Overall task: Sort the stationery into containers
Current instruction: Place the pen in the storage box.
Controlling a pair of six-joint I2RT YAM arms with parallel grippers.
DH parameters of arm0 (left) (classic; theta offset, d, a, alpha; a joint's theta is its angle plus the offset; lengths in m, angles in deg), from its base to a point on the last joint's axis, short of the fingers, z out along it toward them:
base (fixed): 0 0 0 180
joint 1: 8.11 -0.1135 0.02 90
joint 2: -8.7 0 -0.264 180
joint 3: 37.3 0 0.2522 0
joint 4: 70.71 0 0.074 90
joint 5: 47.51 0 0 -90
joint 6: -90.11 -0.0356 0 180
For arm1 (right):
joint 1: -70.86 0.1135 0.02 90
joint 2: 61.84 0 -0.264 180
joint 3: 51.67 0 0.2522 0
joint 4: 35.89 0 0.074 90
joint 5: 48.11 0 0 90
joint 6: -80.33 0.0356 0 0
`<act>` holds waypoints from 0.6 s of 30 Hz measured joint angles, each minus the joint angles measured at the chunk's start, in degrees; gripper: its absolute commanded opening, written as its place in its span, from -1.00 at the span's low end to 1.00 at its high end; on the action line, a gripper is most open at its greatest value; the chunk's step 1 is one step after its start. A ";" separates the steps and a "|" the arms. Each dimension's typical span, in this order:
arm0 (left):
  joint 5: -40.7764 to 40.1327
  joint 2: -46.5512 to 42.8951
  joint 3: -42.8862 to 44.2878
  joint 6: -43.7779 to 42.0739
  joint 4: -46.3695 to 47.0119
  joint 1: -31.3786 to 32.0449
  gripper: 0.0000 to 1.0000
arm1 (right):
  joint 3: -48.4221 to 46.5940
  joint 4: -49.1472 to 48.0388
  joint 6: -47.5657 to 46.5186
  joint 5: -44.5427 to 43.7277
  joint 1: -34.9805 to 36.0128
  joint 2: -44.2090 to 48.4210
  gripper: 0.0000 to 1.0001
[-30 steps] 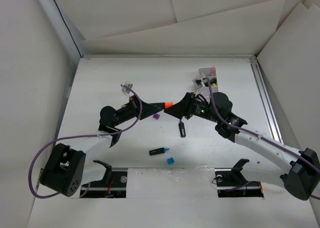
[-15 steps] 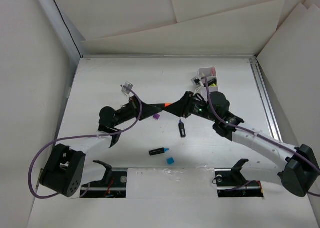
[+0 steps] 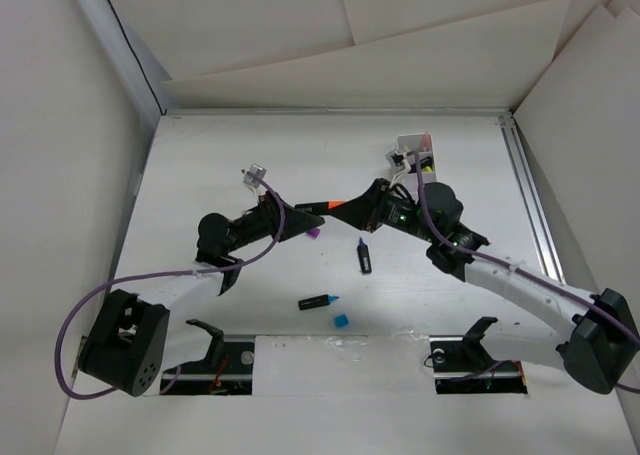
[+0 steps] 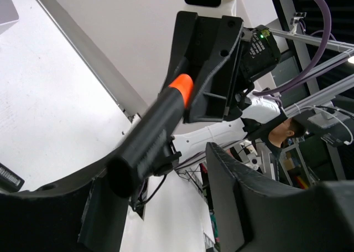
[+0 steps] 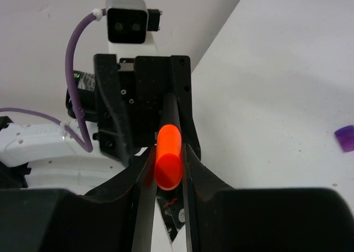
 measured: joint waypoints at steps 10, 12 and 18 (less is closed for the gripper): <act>0.04 -2.25 0.46 -3.06 -3.98 0.02 0.20 | 0.02 2.10 -1.92 -3.61 -3.56 2.75 -0.67; -0.46 -3.21 0.81 -4.85 -6.64 0.02 0.20 | 0.02 3.28 -2.91 -4.81 -5.18 4.15 -0.67; -7.02 -10.25 4.31 -14.93 -25.05 0.09 0.15 | -0.55 12.39 -6.25 -15.45 -10.36 7.10 -0.67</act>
